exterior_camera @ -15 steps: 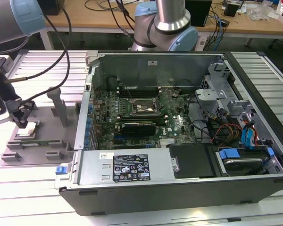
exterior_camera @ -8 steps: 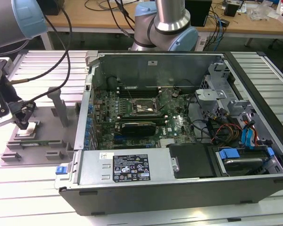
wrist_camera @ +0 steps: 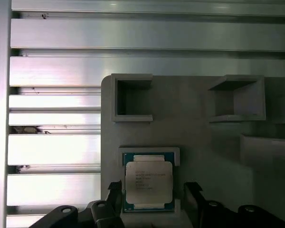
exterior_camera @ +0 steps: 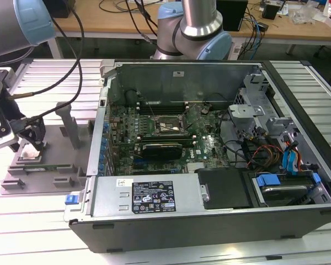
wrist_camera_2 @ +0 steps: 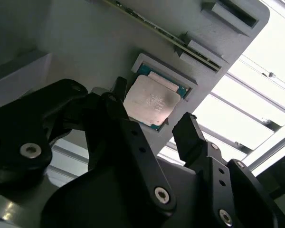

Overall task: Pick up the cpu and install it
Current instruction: 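Pick up the cpu and move it towards the insertion slot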

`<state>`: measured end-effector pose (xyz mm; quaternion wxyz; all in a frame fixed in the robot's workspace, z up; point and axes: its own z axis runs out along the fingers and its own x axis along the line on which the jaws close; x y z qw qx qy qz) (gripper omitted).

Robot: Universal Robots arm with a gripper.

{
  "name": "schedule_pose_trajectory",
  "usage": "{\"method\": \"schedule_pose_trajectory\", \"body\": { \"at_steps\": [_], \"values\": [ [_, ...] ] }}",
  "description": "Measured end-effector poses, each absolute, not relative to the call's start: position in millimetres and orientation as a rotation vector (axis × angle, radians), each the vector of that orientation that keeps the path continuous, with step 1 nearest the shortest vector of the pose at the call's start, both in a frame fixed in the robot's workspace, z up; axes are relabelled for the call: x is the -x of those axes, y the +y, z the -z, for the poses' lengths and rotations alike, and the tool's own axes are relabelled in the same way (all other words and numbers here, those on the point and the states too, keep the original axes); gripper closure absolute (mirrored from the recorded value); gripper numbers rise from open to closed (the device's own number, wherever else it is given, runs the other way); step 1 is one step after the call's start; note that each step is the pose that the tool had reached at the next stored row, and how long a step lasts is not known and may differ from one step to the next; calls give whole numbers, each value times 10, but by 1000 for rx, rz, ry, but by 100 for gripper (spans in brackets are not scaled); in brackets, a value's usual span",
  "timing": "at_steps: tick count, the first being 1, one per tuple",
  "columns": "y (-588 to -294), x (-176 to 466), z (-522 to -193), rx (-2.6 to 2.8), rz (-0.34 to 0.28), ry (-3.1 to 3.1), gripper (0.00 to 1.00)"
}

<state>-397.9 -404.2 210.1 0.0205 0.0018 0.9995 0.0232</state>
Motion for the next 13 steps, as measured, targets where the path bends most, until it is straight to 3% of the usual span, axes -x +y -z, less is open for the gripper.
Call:
{"method": "schedule_pose_trajectory", "body": {
  "at_steps": [1, 13],
  "values": [
    [-4041, 3978, -2097, -9, -73, 3099, 34],
    [-3990, 3964, -1923, -54, -79, 3115, 34]
  ]
}}
